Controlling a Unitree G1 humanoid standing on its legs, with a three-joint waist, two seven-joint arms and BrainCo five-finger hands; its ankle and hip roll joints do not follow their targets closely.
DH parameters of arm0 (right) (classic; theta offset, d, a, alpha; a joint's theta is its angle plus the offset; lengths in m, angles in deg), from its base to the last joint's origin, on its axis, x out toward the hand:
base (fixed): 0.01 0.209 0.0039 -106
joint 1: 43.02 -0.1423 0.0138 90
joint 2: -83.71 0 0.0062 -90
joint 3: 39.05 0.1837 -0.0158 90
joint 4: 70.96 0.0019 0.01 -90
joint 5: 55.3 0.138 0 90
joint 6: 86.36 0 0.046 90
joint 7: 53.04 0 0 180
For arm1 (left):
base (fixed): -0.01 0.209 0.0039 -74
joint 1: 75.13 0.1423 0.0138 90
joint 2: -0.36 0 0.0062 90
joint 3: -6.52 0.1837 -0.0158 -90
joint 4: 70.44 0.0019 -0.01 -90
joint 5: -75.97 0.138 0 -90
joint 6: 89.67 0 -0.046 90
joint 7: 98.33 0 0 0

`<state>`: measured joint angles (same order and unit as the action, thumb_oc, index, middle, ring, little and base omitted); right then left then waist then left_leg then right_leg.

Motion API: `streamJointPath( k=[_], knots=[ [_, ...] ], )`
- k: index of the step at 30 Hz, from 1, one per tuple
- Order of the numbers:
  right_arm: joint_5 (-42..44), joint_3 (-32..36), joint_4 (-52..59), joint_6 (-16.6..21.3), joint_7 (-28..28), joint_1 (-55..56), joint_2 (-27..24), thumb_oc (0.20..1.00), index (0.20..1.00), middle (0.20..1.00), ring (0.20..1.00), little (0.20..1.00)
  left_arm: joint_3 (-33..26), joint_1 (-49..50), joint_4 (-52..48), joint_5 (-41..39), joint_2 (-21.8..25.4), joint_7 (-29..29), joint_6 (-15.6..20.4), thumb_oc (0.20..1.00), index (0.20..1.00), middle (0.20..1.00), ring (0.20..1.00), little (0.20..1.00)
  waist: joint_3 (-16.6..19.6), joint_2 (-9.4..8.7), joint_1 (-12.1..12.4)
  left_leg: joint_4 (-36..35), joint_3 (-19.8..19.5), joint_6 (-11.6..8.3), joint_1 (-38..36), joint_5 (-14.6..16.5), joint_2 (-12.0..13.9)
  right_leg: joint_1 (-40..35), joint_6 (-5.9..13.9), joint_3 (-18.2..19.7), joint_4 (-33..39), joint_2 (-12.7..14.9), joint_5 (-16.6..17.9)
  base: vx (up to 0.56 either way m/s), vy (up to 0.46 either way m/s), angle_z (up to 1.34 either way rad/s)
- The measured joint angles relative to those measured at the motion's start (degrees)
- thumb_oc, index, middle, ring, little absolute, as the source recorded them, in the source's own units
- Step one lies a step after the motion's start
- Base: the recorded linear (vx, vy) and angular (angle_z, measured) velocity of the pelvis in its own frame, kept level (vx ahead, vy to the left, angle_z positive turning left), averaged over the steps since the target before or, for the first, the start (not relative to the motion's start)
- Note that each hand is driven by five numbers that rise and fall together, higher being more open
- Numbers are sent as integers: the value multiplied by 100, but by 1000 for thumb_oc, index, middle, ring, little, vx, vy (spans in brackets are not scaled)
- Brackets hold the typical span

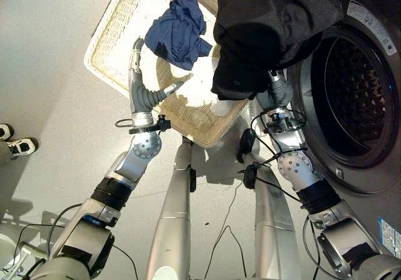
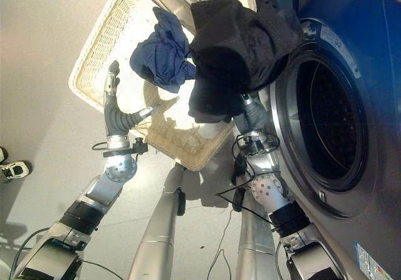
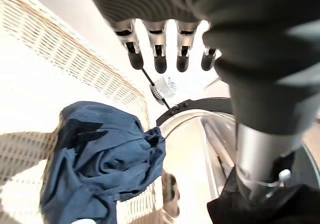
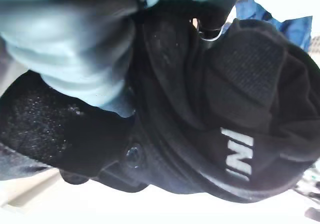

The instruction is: Put the clothes into the washing machine.

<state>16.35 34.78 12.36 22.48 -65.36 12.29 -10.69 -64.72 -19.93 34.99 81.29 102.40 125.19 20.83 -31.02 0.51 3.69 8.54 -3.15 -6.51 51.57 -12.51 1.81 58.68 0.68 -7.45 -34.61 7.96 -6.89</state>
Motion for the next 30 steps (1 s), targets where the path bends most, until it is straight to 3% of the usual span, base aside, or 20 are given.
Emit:
streamJointPath(
  k=[8,18,24,26,28,30],
  knots=[
    [333,31,-1161,-14,51,-26,-59,200,200,200,200,200,10,-50,644,-60,-3,412,5,1000,1000,1000,1000,1000,0,0,-82,-15,63,-8,7,13,46,6,-6,39,87,-54,8,-3,30,-4],
    [1344,314,-3449,-305,19,-220,-318,200,200,200,200,200,82,-378,1314,-61,-5,641,175,1000,1000,1000,1000,1000,0,0,-130,-89,131,-7,11,12,103,62,-41,77,145,-92,29,3,11,-3],
    [2169,1030,-4606,-290,192,-740,-416,200,200,200,200,200,221,-542,1676,-57,54,757,190,1000,1000,1000,1000,1000,0,0,-99,-88,140,-8,11,12,103,64,-44,84,147,-91,32,5,0,0],
    [2427,1223,-4903,-183,402,-990,-651,200,200,200,200,200,394,-615,1870,-48,164,831,264,1000,1000,1000,1000,1000,-1,2,-76,-83,142,-7,11,11,104,64,-67,86,148,-97,49,0,0,0],
    [2892,1588,-5194,232,781,-1424,-1204,200,200,200,200,200,598,-682,2044,-32,394,975,295,1000,1000,1000,1000,1000,-4,8,-51,-73,150,-5,16,9,110,67,-65,95,158,-102,60,16,-53,-2],
    [3260,1961,-5193,1226,962,-1662,-1393,200,200,200,200,200,730,-683,2068,79,606,1083,295,1000,1000,1000,1000,1000,-6,12,9,-45,151,-8,25,12,120,64,-79,96,165,-134,73,7,-23,-1]
  ],
)
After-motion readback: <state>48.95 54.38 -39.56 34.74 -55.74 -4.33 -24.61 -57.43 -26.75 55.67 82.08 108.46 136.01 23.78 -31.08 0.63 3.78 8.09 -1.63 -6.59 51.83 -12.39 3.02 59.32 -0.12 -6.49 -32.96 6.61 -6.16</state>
